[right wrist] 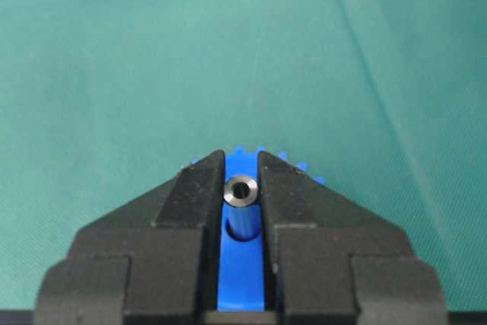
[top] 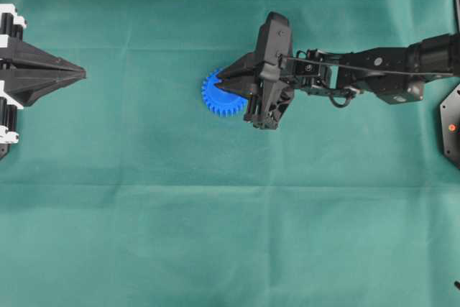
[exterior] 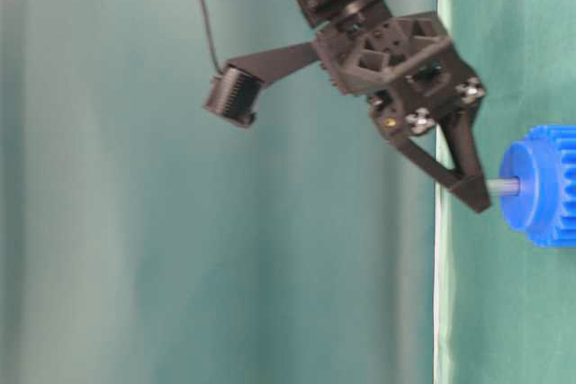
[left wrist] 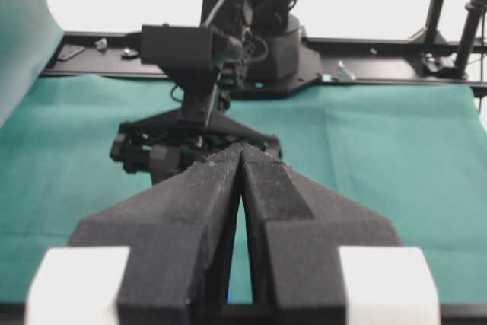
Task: Insert the shaft placed at a random location into the center hole of the medium gear at another random location.
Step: 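Lower the shaft into the gear's center hole with the right gripper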
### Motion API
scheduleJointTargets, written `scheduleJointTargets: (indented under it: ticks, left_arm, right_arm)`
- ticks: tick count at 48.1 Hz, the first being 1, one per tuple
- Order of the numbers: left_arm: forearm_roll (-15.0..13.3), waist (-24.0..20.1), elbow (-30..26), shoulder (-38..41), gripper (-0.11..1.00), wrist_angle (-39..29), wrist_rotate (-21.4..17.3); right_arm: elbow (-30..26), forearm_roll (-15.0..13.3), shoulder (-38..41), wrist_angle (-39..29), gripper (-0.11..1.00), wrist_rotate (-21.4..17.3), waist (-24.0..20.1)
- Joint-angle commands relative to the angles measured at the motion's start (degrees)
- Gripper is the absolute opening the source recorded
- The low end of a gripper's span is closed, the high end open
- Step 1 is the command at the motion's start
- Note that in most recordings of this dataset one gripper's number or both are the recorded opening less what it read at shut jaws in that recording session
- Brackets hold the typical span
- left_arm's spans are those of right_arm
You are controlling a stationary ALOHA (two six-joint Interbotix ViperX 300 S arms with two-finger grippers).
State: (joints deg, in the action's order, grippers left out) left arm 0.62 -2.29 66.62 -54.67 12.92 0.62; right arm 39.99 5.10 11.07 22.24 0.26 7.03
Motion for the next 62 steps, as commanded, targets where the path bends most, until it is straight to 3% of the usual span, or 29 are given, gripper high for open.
scheduleJointTargets:
  ticks: [1,50,53,62]
  left_arm:
    - [0.18,-0.09,-0.97,0.44,0.00,0.44,0.00]
    - [0.18,-0.09,-1.05,0.44,0.00,0.44,0.00]
    - [0.18,-0.09,-0.97,0.35,0.00,0.35,0.00]
    - [0.18,-0.09,-0.97,0.44,0.00,0.26,0.00]
  right_arm:
    - [-1.14,0.26,0.18,1.41,0.13,-0.79,-0.09]
    - [-0.79,0.26,1.76,1.93,0.14,-0.79,-0.09]
    - [-0.79,0.26,1.76,2.02,0.25,-0.79,-0.09]
    - [-0.70,0.18,0.44,1.85,0.78,-0.62,-0.18]
